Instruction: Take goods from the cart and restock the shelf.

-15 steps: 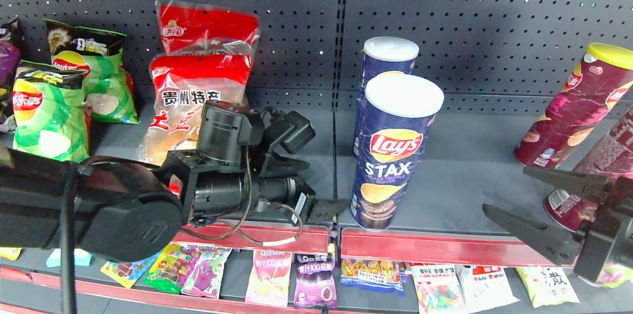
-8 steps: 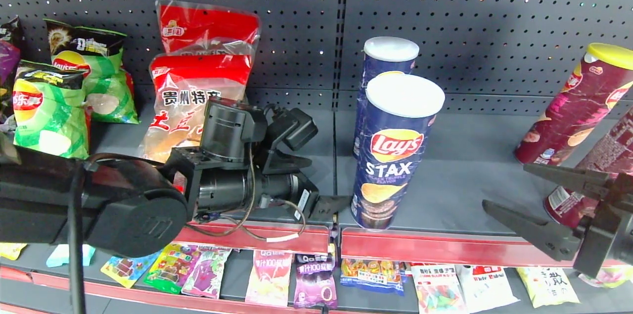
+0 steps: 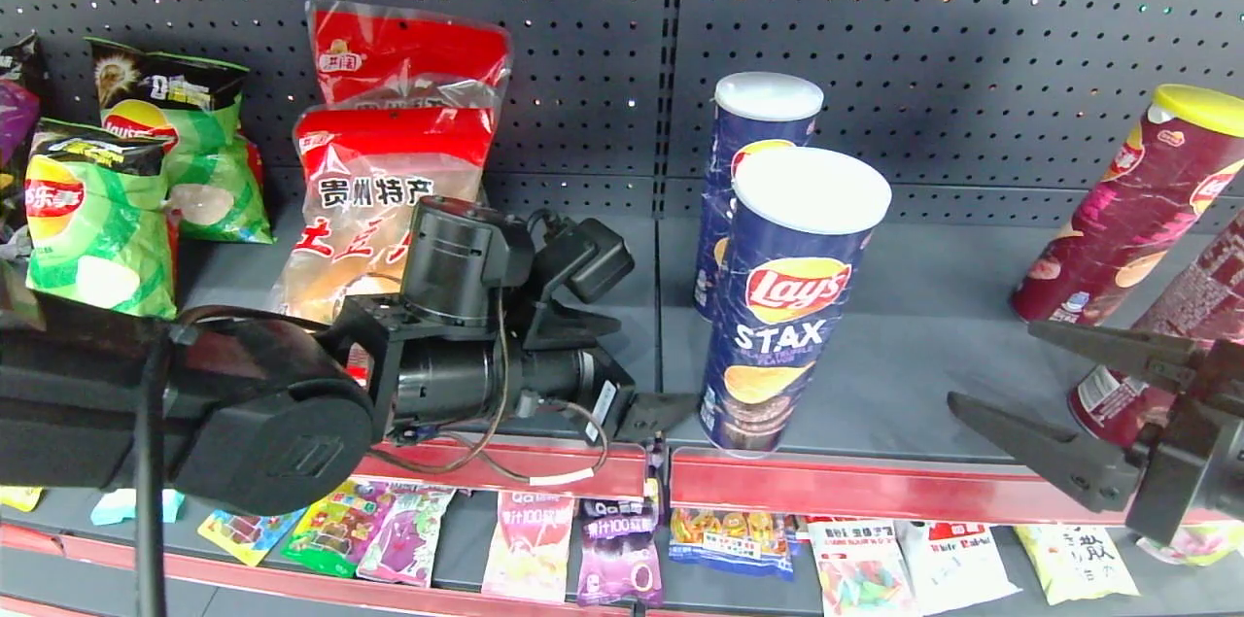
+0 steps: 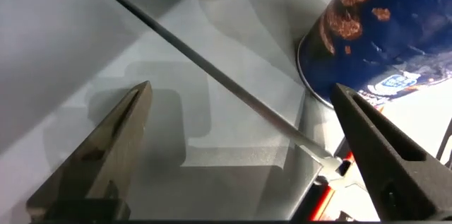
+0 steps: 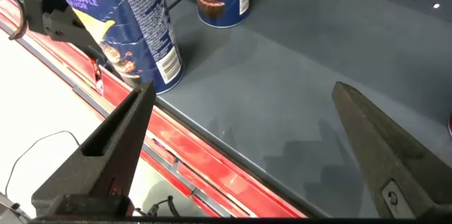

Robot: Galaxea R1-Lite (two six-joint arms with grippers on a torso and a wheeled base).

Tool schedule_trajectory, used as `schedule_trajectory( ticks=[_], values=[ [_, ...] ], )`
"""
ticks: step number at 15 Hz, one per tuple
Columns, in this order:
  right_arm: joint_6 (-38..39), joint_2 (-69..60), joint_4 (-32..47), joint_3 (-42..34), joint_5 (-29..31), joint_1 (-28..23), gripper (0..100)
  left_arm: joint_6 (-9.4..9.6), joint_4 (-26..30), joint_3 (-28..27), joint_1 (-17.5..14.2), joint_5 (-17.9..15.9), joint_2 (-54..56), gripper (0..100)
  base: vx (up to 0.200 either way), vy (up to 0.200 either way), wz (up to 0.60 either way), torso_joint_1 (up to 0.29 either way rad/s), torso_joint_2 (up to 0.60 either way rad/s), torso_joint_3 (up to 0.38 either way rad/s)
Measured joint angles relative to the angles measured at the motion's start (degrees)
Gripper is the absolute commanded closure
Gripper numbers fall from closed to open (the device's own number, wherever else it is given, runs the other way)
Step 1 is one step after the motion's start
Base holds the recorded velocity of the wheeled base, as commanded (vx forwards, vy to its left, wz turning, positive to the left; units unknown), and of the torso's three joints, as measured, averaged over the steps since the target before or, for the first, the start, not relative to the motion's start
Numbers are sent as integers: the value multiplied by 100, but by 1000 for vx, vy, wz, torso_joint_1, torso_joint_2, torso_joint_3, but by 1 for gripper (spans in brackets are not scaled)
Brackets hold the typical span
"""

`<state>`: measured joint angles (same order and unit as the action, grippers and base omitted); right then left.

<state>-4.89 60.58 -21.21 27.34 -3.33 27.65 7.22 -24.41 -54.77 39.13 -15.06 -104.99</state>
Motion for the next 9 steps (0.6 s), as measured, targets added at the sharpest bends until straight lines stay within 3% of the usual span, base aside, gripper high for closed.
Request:
schedule_trajectory(
  ticks=[4, 7, 9],
  values=[
    [-9, -24, 6, -111, -4, 5, 0, -38, -2, 221, -88, 83, 195, 0, 0, 0, 0, 0, 0, 0],
    [-20, 15, 6, -179, 5, 62, 0, -57, 13, 979, -315, 116, 953, 0, 0, 0, 0, 0, 0, 0],
    [-33, 111, 4, -133, 51, 138, 0, -66, 29, 1608, -650, 124, 1714, 0, 0, 0, 0, 0, 0, 0]
  ],
)
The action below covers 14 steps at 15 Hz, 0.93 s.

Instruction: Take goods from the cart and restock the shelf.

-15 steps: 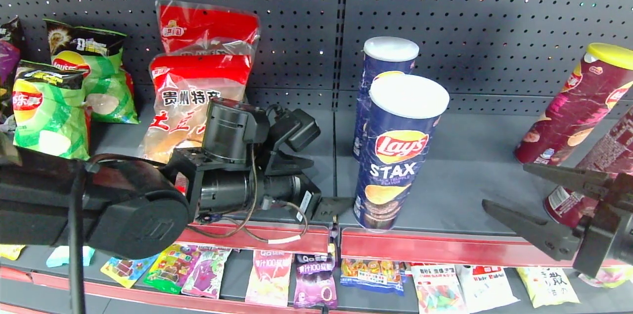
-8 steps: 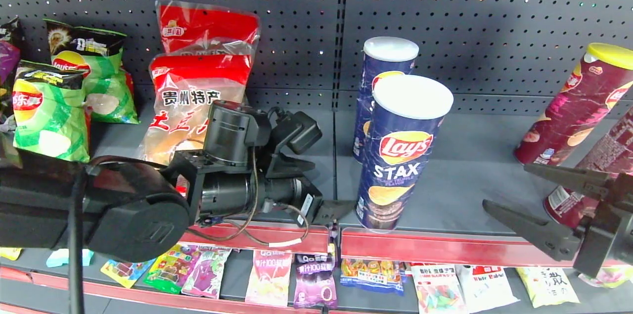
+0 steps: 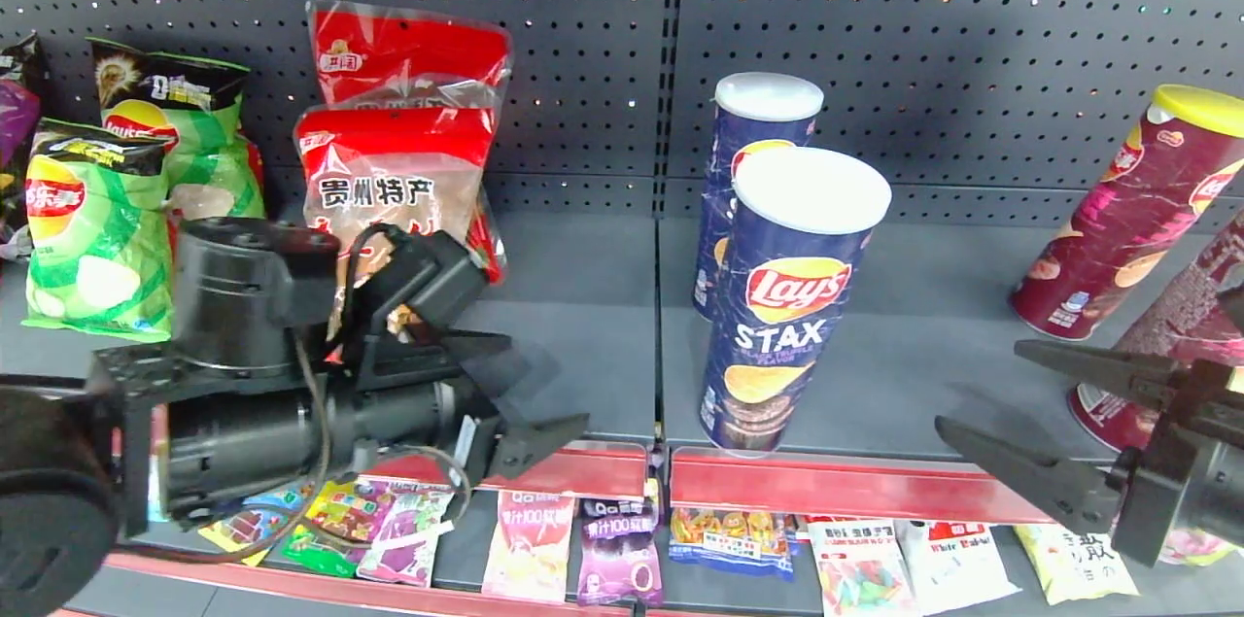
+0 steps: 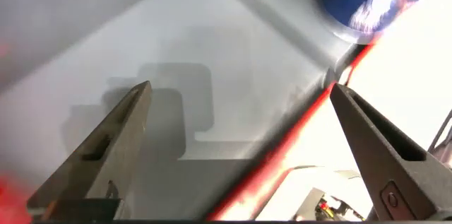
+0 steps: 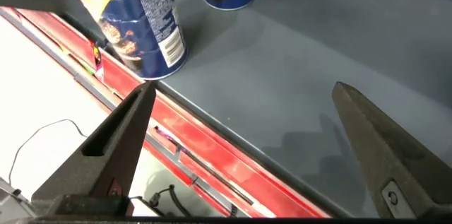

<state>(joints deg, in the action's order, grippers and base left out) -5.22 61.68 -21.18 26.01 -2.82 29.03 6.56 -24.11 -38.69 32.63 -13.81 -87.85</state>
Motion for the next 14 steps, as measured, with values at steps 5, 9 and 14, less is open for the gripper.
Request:
schedule_trajectory(
  ticks=[5, 9, 14],
  values=[
    [-13, 689, -4, 162, 467, 245, 0, -46, 149, 912, -446, 65, 1230, 0, 0, 0, 0, 0, 0, 0],
    [-11, 1130, -6, 245, 517, 252, 0, -276, 261, 1364, -601, 199, 1952, 0, 0, 0, 0, 0, 0, 0],
    [-15, 1488, -11, 472, 506, 284, 0, -293, 258, 1502, -745, 194, 2272, 0, 0, 0, 0, 0, 0, 0]
  ],
)
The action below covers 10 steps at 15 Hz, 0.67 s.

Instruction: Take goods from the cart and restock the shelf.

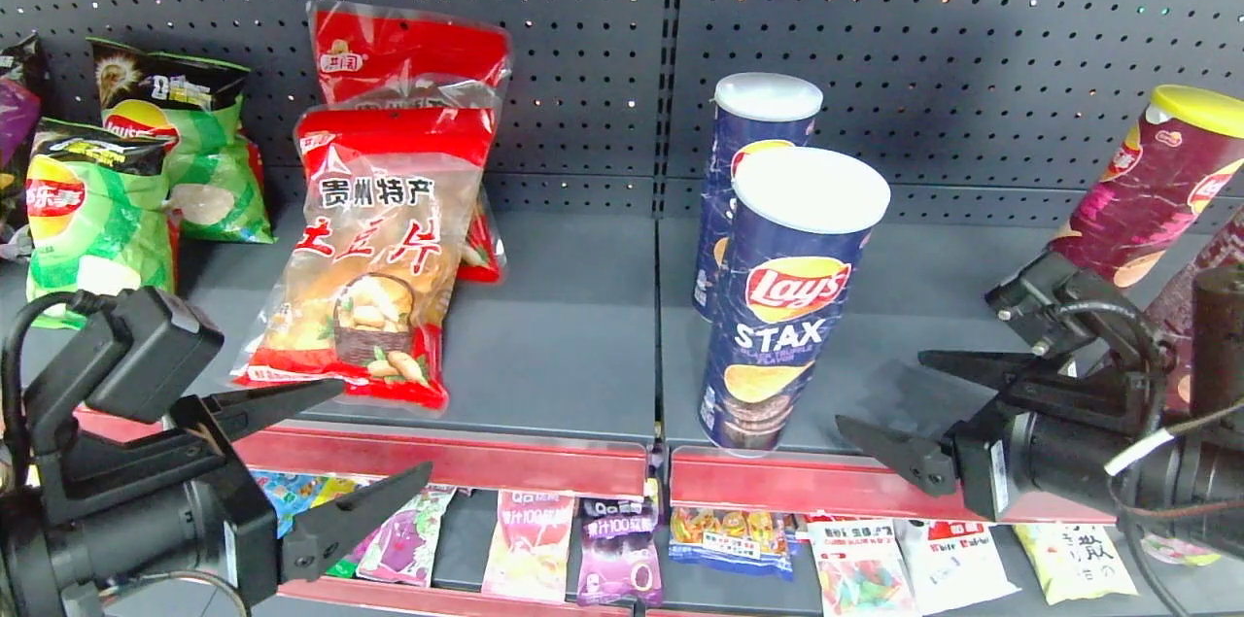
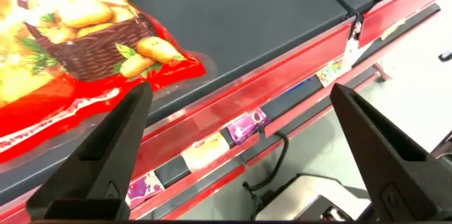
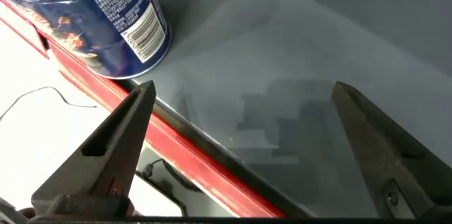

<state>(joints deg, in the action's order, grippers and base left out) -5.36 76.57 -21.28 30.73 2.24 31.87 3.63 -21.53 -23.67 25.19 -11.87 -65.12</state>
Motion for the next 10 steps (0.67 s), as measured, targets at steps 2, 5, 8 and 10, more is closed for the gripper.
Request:
schedule_trajectory(
  ticks=[2, 5, 8, 10],
  values=[
    [1, 96, -4, 18, -6, 71, 0, -41, 0, 6, -5, -6, 33, 0, 0, 0, 0, 0, 0, 0],
    [4, 196, -4, 41, -4, 204, 0, -95, -4, 4, -16, -5, 46, 0, 0, 0, 0, 0, 0, 0],
    [1, 291, -6, 138, -6, 236, 0, -106, -6, -5, -38, 2, 57, 0, 0, 0, 0, 0, 0, 0],
    [1, 315, -4, 140, -4, 245, 0, -107, -4, -7, -41, 0, 60, 0, 0, 0, 0, 0, 0, 0]
  ],
)
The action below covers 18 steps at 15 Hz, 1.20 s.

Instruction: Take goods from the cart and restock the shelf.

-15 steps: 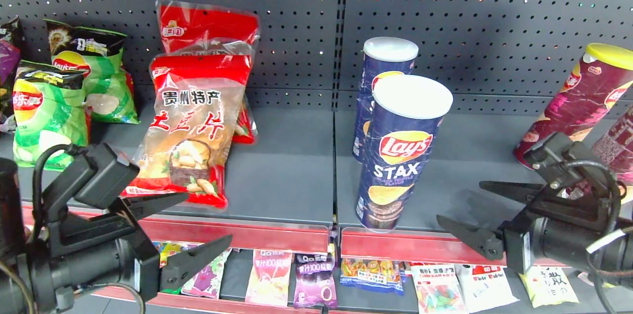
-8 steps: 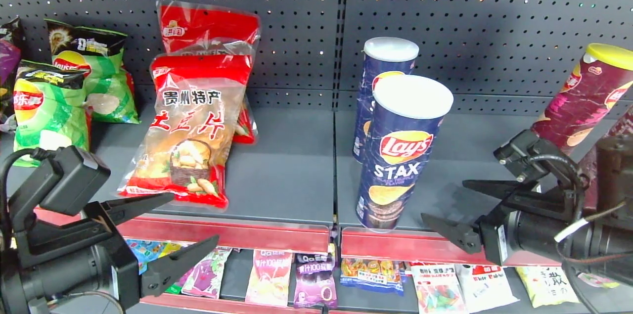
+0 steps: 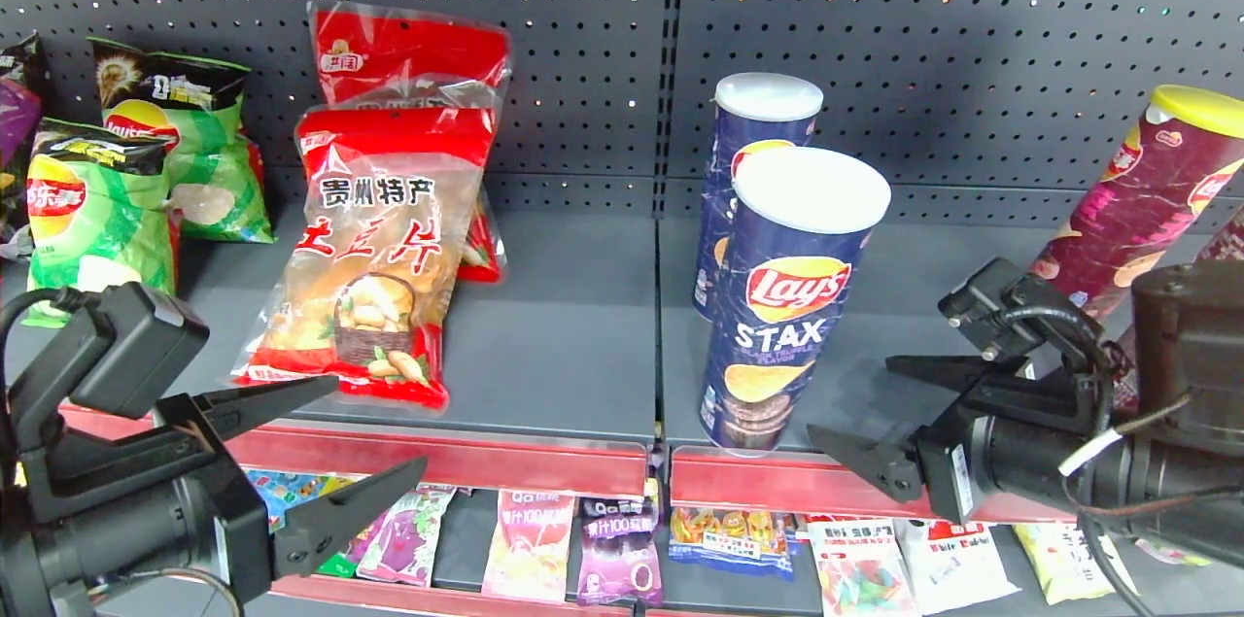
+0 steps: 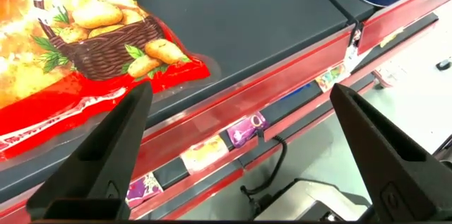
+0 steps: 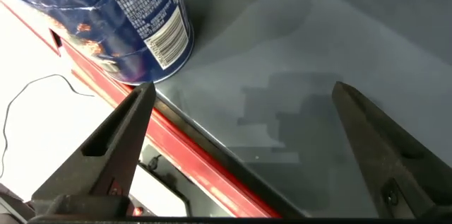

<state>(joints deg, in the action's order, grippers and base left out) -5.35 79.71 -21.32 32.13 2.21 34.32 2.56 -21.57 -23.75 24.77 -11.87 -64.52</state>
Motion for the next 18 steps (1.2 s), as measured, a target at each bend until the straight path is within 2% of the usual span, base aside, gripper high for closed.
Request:
schedule_trajectory(
  ticks=[18],
  values=[
    [2, 101, -18, 149, -33, 212, 0, 0, -13, -21, 2, 0, -2, 0, 0, 0, 0, 0, 0, 0]
  ],
)
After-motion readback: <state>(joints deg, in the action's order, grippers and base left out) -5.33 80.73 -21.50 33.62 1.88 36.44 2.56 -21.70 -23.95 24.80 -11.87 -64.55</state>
